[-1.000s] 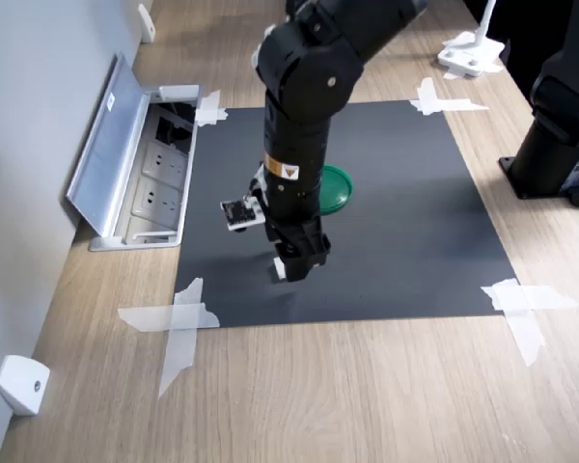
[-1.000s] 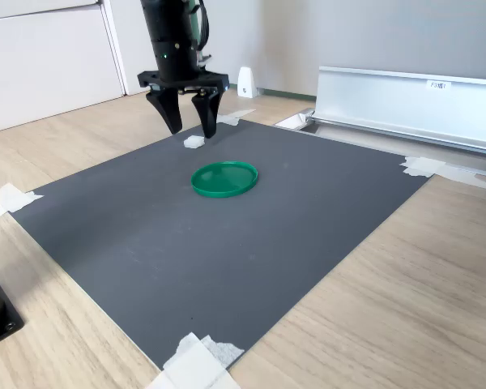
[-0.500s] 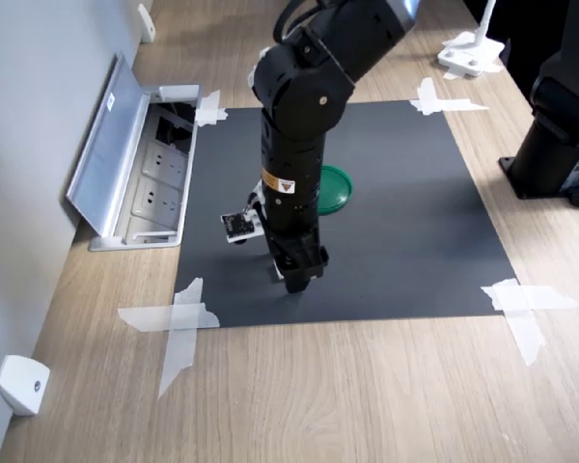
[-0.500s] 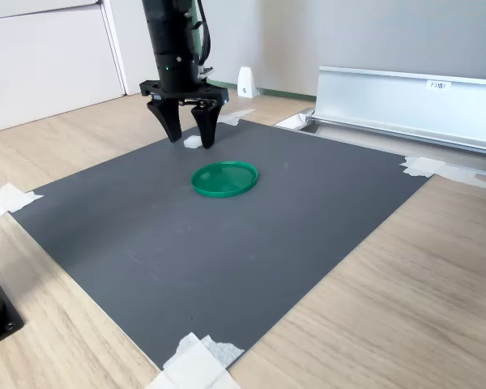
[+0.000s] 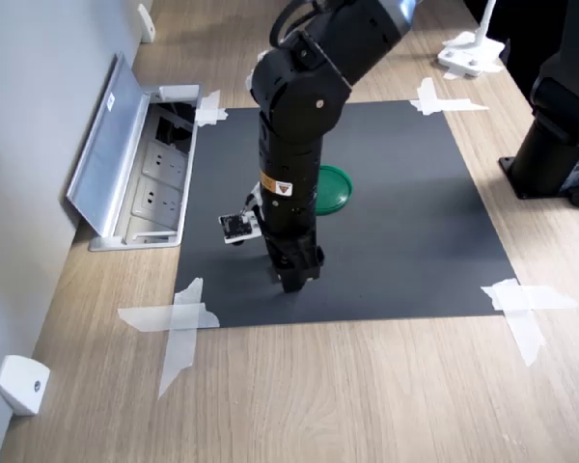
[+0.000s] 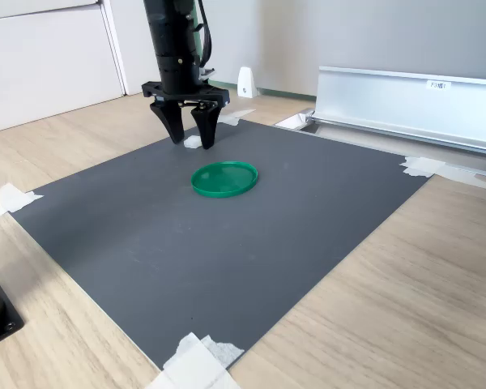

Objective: Grasp a white terminal and put it on the green lid.

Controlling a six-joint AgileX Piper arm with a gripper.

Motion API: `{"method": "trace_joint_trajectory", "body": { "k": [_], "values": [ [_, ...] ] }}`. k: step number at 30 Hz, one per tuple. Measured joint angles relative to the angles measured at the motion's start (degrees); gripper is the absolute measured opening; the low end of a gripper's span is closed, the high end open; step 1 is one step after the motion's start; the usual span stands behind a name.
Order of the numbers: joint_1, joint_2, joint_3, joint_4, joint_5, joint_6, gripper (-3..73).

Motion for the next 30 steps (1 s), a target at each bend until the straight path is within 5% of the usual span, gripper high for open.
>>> {"method": "trace_joint_trajectory", "body": {
  "k": [4,20,30],
  "values": [
    [0.0,0.0,0.0,-0.2,-0.1,0.0,31.5],
    [-0.4,-6.9,0.0,1.3,5.0,-7.0,31.2],
    [-9.2,-15.1,2.2,1.4,9.7,-9.8,31.2]
  ]
}}
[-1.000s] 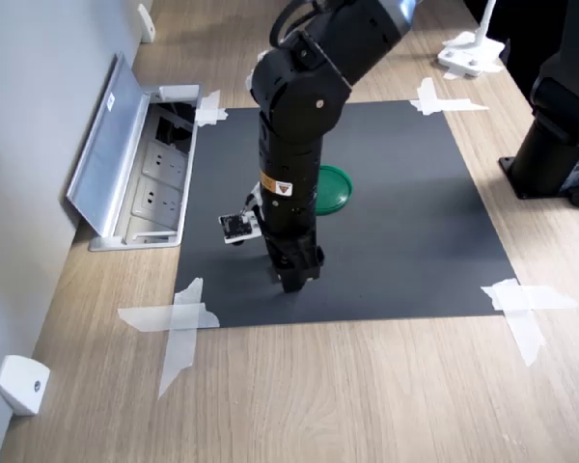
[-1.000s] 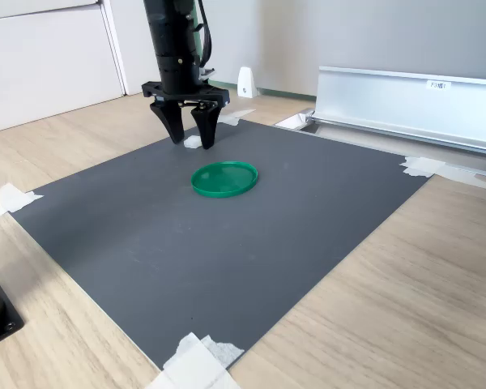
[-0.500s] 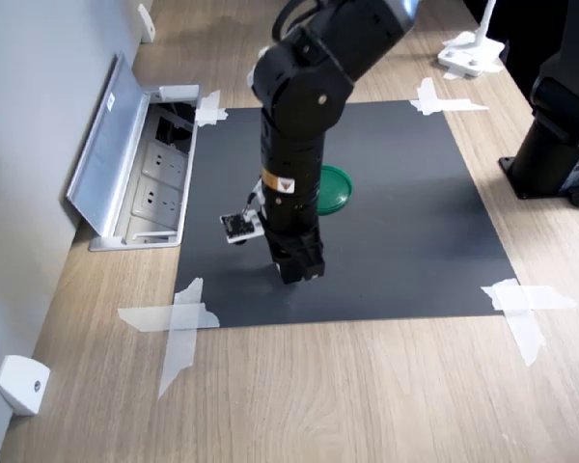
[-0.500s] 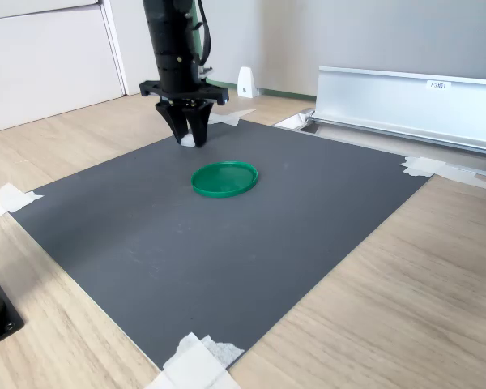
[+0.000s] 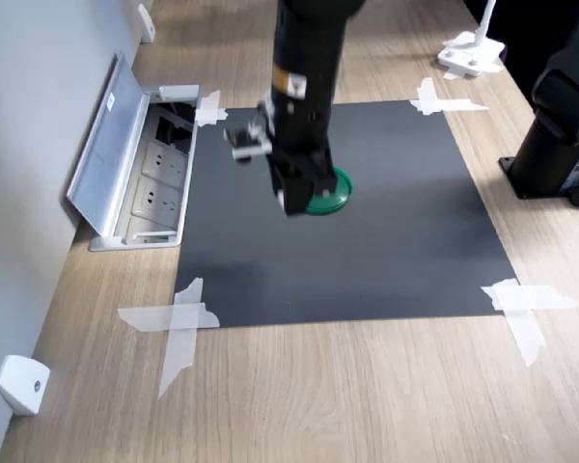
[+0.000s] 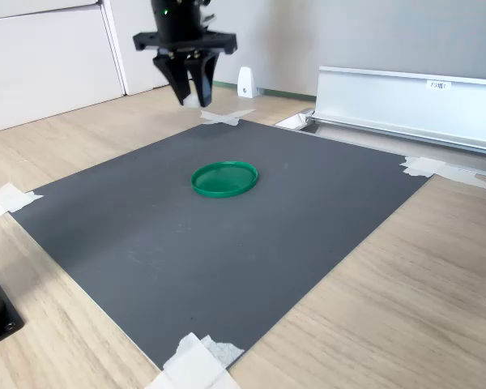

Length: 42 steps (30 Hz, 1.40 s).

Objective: Grasp a white terminal and put it on the green lid.

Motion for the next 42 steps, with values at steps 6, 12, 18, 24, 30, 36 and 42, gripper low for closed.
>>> {"method": "trace_joint_trajectory", "body": {
  "k": [6,12,18,24,30,36,42],
  "values": [
    [-4.2,-3.8,9.5,-0.1,-1.3,-3.9,31.2],
    [-7.7,-4.8,16.1,-1.0,-4.8,-8.3,31.2],
    [-10.5,-4.7,17.5,-2.1,-9.4,-10.3,31.2],
    [-10.5,-1.8,17.5,-1.7,-10.6,-13.2,31.2],
    [-10.6,-1.2,17.6,-1.5,-11.6,-15.9,31.2],
    [-10.6,-0.6,17.6,-1.4,-12.2,-19.1,31.2],
    [-10.6,0.6,17.6,-1.3,-12.3,-20.3,42.6]
  ]
}}
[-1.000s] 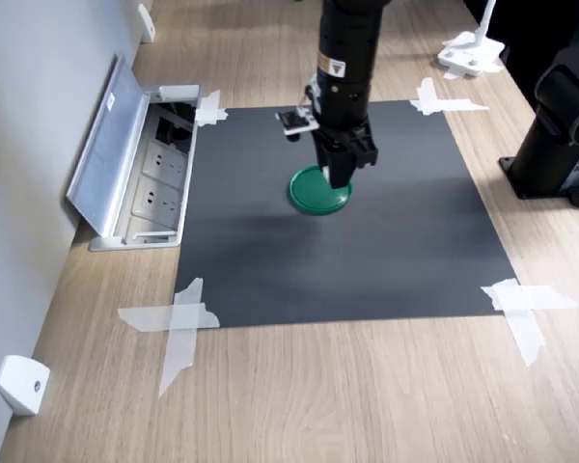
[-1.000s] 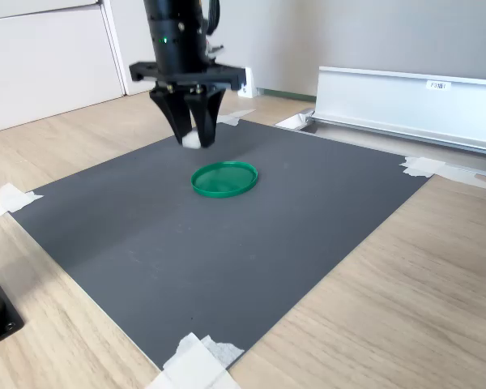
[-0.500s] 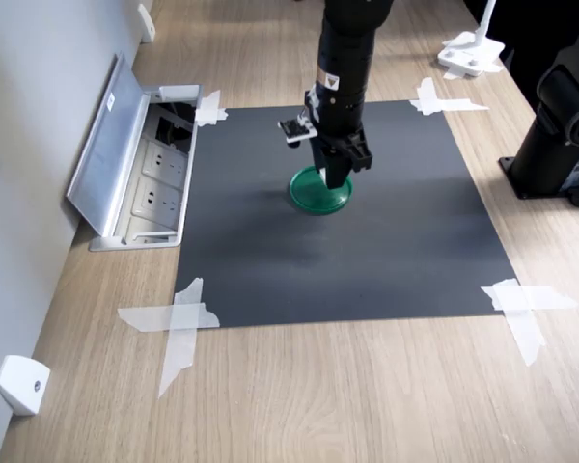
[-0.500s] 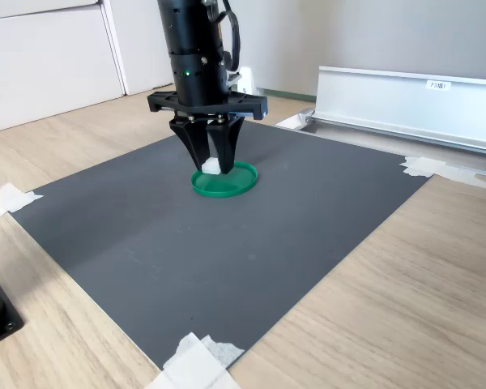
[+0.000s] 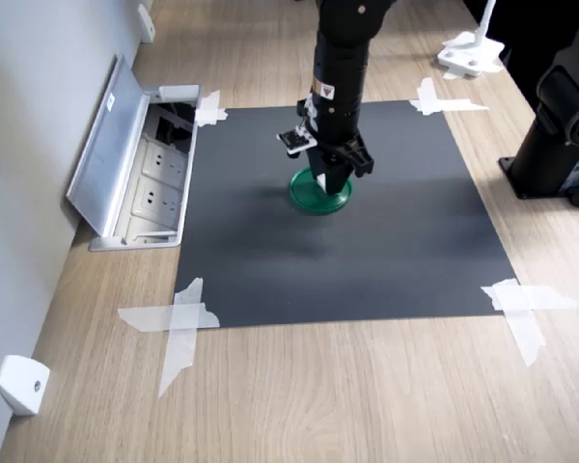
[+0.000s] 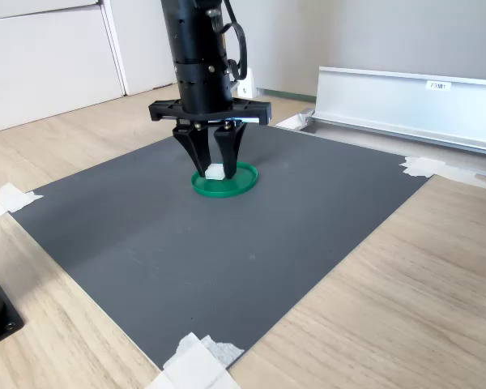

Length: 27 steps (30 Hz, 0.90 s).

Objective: Grasp a white terminal and put it on the green lid.

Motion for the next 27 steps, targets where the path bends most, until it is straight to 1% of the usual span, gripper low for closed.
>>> {"method": "trace_joint_trajectory", "body": {
  "k": [3,6,10,13,14,16,20,23,25,27],
  "values": [
    [0.0,0.1,0.0,-0.1,-0.8,-0.4,51.9],
    [0.0,-0.2,0.0,-1.1,-1.4,0.0,57.2],
    [0.0,-2.7,0.0,-2.2,-2.3,2.0,58.8],
    [0.0,-5.2,0.0,-2.6,-4.7,3.1,56.8],
    [0.0,-5.9,0.1,-2.6,-5.4,3.2,54.7],
    [-0.1,-6.9,0.1,-2.2,-6.8,3.3,47.7],
    [-0.1,-9.5,0.4,-1.2,-8.0,5.6,27.7],
    [-0.1,-13.9,0.6,0.3,-9.8,9.8,11.7],
    [-0.1,-16.9,0.9,1.1,-12.2,13.4,4.6],
    [-0.1,-20.8,2.7,0.7,-16.0,17.2,1.1]
  ]
}}
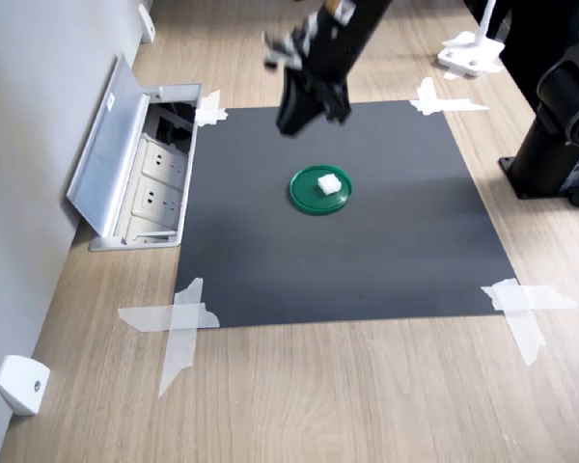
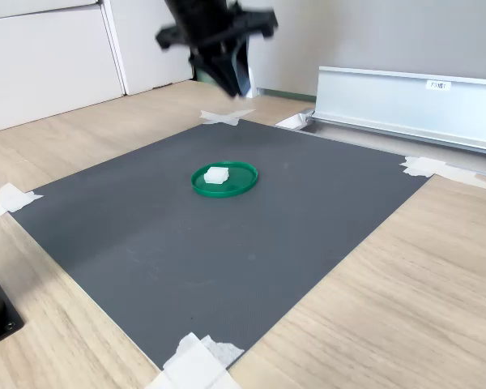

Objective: Grasp a white terminal and put it on the green lid.

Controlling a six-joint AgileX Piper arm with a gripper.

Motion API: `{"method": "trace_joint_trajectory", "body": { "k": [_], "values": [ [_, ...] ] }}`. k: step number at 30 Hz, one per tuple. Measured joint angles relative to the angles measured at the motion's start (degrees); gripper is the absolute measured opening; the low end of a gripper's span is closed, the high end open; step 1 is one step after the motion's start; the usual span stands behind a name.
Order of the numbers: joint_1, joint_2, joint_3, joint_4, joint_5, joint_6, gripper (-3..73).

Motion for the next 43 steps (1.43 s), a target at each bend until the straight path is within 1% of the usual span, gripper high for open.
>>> {"method": "trace_joint_trajectory", "body": {
  "k": [4,7,9,11,13,17,21,26,32,39,43],
  "values": [
    [0.0,-9.7,8.8,-2.0,-9.8,3.7,-0.4],
    [0.0,-19.2,18.2,-2.1,-18.9,4.3,-0.5],
    [0.0,-24.9,24.9,-1.7,-23.6,4.4,-0.5],
    [0.0,-31.2,30.9,-1.3,-27.1,4.4,-0.5],
    [0.0,-36.9,35.4,-1.0,-28.5,4.5,-0.5],
    [0.0,-48.9,42.5,-0.9,-28.8,4.5,-0.5],
    [0.0,-58.8,46.2,-0.9,-27.1,4.5,-0.5],
    [0.0,-67.6,48.5,-2.8,-23.8,3.6,-0.5],
    [0.0,-71.5,49.1,-3.4,-22.3,2.0,-0.7],
    [0.0,-71.7,50.2,-3.5,-19.6,1.9,-0.7],
    [0.0,-71.7,50.2,-3.5,-19.3,1.8,-0.7]
  ]
}}
